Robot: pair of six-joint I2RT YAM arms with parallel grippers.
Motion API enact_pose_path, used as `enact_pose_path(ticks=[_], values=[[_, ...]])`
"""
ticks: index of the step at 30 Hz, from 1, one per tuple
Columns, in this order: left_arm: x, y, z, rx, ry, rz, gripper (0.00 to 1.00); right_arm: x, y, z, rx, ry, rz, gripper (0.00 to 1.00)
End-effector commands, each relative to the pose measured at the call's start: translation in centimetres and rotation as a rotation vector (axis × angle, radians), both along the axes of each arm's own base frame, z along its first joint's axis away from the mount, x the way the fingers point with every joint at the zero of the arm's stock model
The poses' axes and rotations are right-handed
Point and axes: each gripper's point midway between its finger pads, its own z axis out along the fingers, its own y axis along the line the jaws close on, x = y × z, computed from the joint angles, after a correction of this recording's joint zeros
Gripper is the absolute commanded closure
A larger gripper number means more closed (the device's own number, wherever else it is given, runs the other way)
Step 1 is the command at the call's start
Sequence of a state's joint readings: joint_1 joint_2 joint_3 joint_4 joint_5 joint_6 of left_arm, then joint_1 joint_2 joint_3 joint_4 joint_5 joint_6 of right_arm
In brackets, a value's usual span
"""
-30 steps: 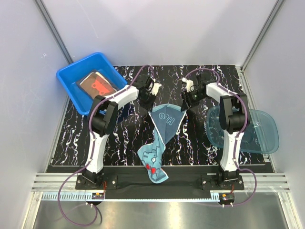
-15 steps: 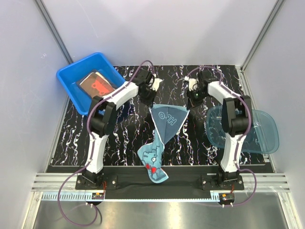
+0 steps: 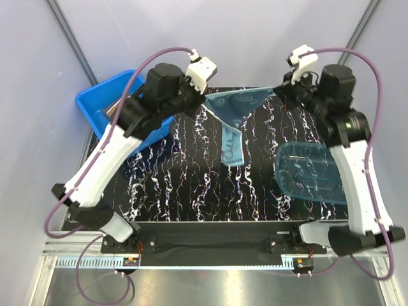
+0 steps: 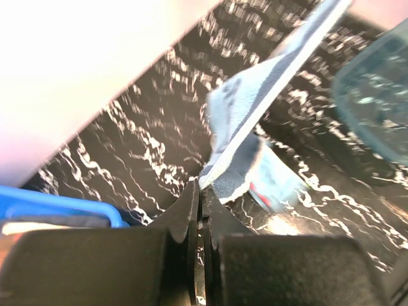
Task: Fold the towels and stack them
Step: Flatten out the crumpled towel
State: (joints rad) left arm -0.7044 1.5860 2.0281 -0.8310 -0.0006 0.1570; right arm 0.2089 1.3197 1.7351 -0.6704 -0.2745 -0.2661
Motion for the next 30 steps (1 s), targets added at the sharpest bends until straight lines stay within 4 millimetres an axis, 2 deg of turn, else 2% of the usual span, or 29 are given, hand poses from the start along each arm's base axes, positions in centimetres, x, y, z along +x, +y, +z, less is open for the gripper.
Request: enact_pose_path(ticks=[1, 2, 3, 4, 5, 6, 7, 9, 10, 12, 13, 15, 16, 17, 20, 23, 24, 25, 27, 28, 30], values=[[-2.4, 2.0, -1.0, 0.129, 0.003, 0.046, 1.0, -3.0, -0.4, 0.0, -0.016, -0.006, 0.009, 1.0], [-3.6, 2.4, 0.0, 0.116, -0.014, 0.036, 1.0, -4.1, -0.5, 0.2, -0.015, -0.011, 0.02, 1.0], [-4.7, 2.5, 0.0, 0.123, -0.012, 0.021, 1.0, -5.1, -0.3, 0.2, -0.016, -0.02, 0.044, 1.0], [-5.8, 2.3, 0.0, 0.137, -0.017, 0.01, 1.0, -7.0, -0.6, 1.6, -0.009, -0.073, 0.054, 1.0], [-6.8, 2.8, 0.6, 0.132, -0.029, 0.008, 1.0, -8.0, -0.7, 2.1, -0.006, -0.098, 0.065, 1.0], [-7.7, 3.2, 0.4, 0.152, -0.021, 0.009, 1.0, -9.0, -0.6, 1.9, -0.012, -0.11, 0.087, 1.0], [-8.6, 3.4, 0.3, 0.168, -0.029, 0.012, 1.0, -11.0, -0.9, 3.1, -0.004, -0.166, 0.096, 1.0], [-10.2, 4.2, 1.1, 0.149, -0.037, 0.005, 1.0, -13.0, -0.8, 3.6, 0.003, -0.204, 0.129, 1.0], [-11.3, 4.3, 1.7, 0.132, -0.051, -0.014, 1.0, -14.8, -1.0, 4.9, 0.016, -0.264, 0.14, 1.0], [-12.4, 4.3, 2.4, 0.116, -0.057, -0.04, 1.0, -16.4, -0.7, 5.7, 0.041, -0.308, 0.171, 1.0], [-13.2, 4.1, 3.3, 0.092, -0.072, -0.06, 1.0, -17.4, -0.7, 6.3, 0.05, -0.337, 0.181, 1.0], [-14.0, 4.1, 4.2, 0.082, -0.081, -0.082, 1.0, -18.1, -0.5, 7.4, 0.079, -0.367, 0.196, 1.0], [-14.2, 4.3, 5.4, 0.06, -0.101, -0.082, 1.0, -18.3, -0.5, 8.2, 0.091, -0.399, 0.197, 1.0], [-14.0, 4.1, 5.5, 0.066, -0.104, -0.078, 1.0, -18.4, -0.5, 8.6, 0.099, -0.417, 0.196, 1.0], [-12.2, 5.0, 5.9, 0.135, -0.173, 0.006, 1.0, -16.8, -1.0, 9.4, 0.095, -0.474, 0.152, 1.0], [-8.8, 5.7, 5.7, 0.165, -0.191, 0.081, 1.0, -12.6, -1.6, 8.4, 0.03, -0.455, 0.075, 1.0], [-7.6, 5.8, 5.9, 0.147, -0.192, 0.089, 1.0, -11.0, -1.9, 7.7, 0.013, -0.437, 0.041, 1.0], [-5.6, 6.0, 5.1, 0.146, -0.165, 0.103, 1.0, -8.6, -1.6, 6.6, -0.007, -0.406, 0.033, 1.0], [-3.1, 6.0, 4.5, 0.161, -0.172, 0.122, 1.0, -5.7, -1.4, 4.9, -0.042, -0.374, 0.02, 1.0], [-1.0, 5.9, 3.0, 0.19, -0.147, 0.129, 1.0, -3.0, -0.8, 3.2, -0.061, -0.339, 0.026, 1.0], [1.7, 5.4, 1.7, 0.203, -0.139, 0.127, 1.0, -0.2, 0.1, 1.1, -0.096, -0.297, 0.053, 1.0]])
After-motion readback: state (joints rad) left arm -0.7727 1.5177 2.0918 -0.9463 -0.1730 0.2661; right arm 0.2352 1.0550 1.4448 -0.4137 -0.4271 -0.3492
